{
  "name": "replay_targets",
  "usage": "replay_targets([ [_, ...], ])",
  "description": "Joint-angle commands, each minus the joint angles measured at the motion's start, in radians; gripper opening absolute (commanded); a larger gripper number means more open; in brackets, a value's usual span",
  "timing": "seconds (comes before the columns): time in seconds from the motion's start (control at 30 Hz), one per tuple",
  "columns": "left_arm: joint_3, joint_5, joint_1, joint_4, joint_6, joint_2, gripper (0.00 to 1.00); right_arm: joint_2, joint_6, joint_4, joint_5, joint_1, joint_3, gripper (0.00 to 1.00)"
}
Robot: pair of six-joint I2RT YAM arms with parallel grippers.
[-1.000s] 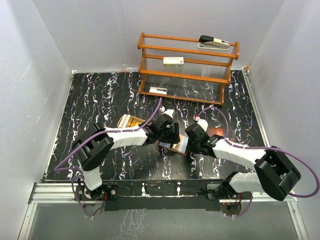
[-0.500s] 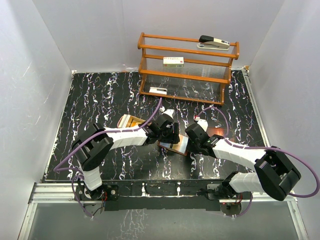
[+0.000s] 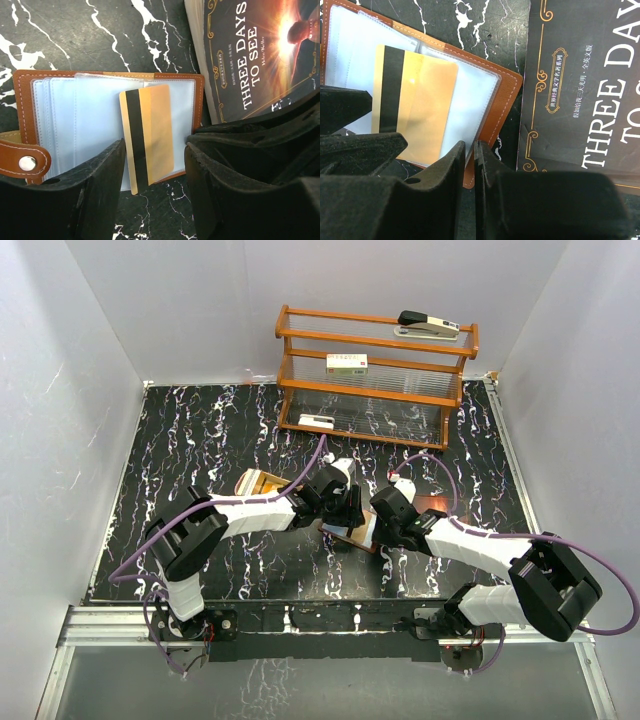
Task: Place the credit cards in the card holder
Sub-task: Insert the credit card into the card holder.
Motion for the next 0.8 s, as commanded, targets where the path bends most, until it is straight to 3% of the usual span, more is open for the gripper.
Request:
replay_targets([
  [0.0, 0.020, 0.053, -0.005, 0.056, 0.000, 0.007, 0.48, -0.012, 0.005, 0.058, 0.006, 0.000, -0.011, 0.12],
  [0.23, 0.017, 0.080, -0.007, 0.089, -0.009, 0.031, 0.47, -0.007, -0.016, 0.079, 0.003, -0.001, -0.015, 0.12],
  [0.5, -0.005, 0.024, -0.006, 0.083, -0.010, 0.014, 0.47, -0.092, 0.038, -0.093, 0.074, 0.000, 0.055, 0.15],
  [0.77, -0.002, 0.023, -0.006, 0.086, -0.008, 0.016, 0.47, -0.084, 0.078, -0.107, 0.129, 0.000, 0.040, 0.14],
])
